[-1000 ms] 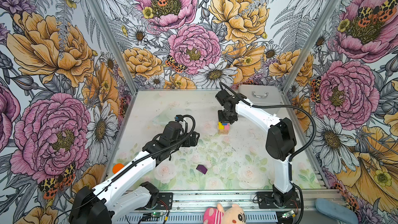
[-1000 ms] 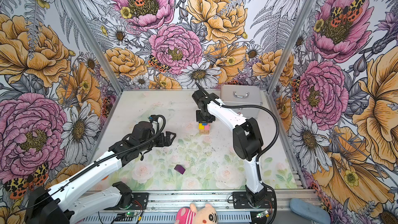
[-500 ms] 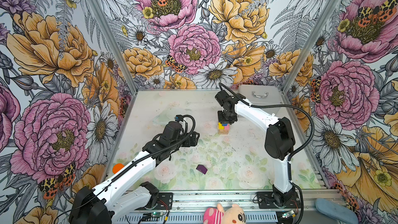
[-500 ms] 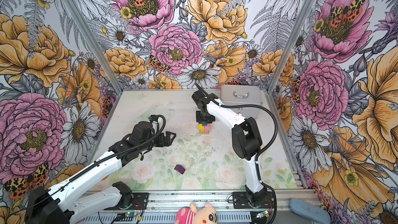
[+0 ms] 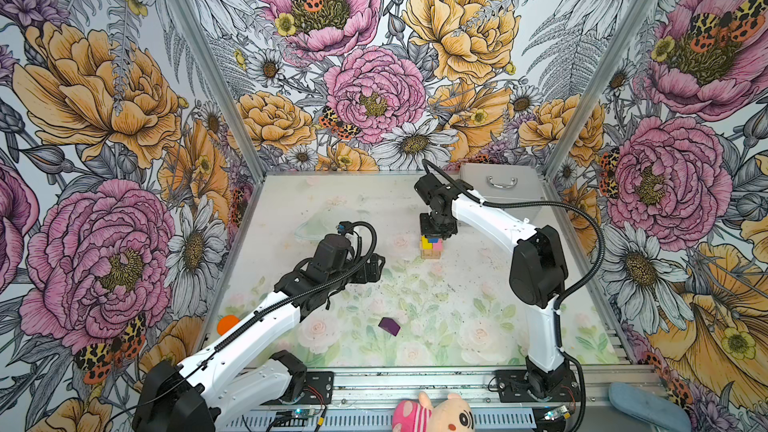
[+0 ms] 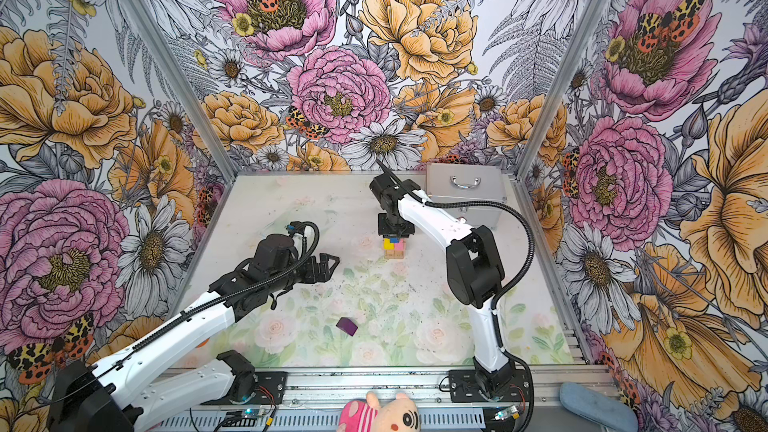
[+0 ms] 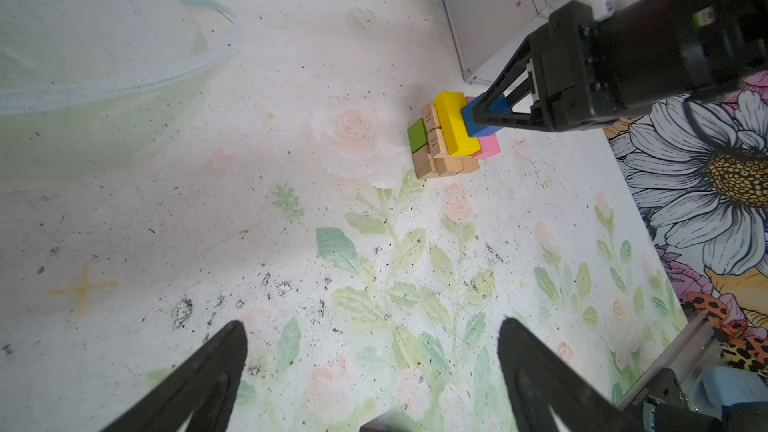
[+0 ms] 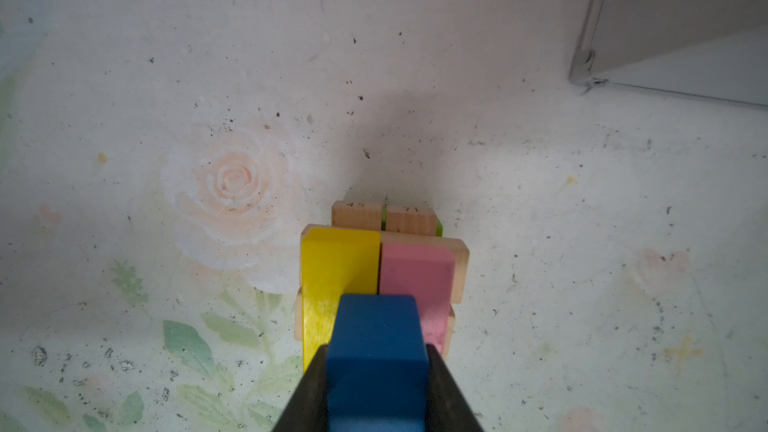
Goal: Build the wood block tower
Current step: 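Lower the blue cube onto the yellow and pink blocks atop the stack, then open the right gripper and raise it off the blue cube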
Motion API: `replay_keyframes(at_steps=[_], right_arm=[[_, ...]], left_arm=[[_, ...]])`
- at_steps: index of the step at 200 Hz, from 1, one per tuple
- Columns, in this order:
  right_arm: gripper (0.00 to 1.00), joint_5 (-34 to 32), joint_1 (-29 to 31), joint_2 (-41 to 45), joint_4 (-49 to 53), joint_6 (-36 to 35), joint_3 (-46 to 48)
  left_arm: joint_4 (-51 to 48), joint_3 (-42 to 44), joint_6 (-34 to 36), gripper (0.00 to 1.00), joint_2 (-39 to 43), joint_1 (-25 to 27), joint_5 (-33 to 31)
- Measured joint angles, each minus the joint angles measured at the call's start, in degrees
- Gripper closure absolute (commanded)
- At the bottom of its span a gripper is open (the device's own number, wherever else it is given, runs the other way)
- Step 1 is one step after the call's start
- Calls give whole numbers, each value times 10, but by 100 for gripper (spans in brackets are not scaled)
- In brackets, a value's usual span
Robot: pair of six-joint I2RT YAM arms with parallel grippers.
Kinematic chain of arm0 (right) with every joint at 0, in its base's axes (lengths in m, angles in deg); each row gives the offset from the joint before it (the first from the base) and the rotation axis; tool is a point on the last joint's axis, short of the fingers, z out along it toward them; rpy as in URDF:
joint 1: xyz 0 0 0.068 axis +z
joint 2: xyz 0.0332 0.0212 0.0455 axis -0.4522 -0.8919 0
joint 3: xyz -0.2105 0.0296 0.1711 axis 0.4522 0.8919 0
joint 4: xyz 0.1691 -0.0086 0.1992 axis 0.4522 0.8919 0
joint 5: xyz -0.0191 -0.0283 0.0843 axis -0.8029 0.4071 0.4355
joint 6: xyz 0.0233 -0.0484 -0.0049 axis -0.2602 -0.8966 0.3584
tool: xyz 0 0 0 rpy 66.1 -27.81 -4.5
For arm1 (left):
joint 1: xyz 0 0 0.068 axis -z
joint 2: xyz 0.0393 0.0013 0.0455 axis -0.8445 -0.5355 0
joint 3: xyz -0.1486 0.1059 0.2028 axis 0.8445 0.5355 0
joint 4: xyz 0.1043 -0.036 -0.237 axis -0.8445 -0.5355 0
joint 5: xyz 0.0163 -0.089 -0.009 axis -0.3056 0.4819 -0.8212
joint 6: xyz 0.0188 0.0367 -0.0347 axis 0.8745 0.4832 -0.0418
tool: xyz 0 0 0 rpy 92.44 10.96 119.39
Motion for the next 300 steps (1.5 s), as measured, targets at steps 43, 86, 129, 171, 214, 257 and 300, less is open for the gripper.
replay_keyframes(at_steps=[43,86,129,171,214,257,300], right_arm=[[65,0,0,-4,2,1,-6],[54,0,0,-4,2,3,-6],[46,0,0,-4,2,6,-6],[45,-2,0,1,2,4,-7],[45,-4,6,34,2,0,-7],[45,-9,23,82,2,-5,-7],[45,-12,42,155,-7,-5,42]], left_arm=[[2,0,0,4,0,0,0],[2,0,1,5,0,0,0],[2,0,2,4,0,-1,0],[2,0,2,4,9,-2,0],[0,0,1,5,24,-2,-4],[-15,3,-7,6,75,3,-23],[-45,14,-30,6,119,61,-73]])
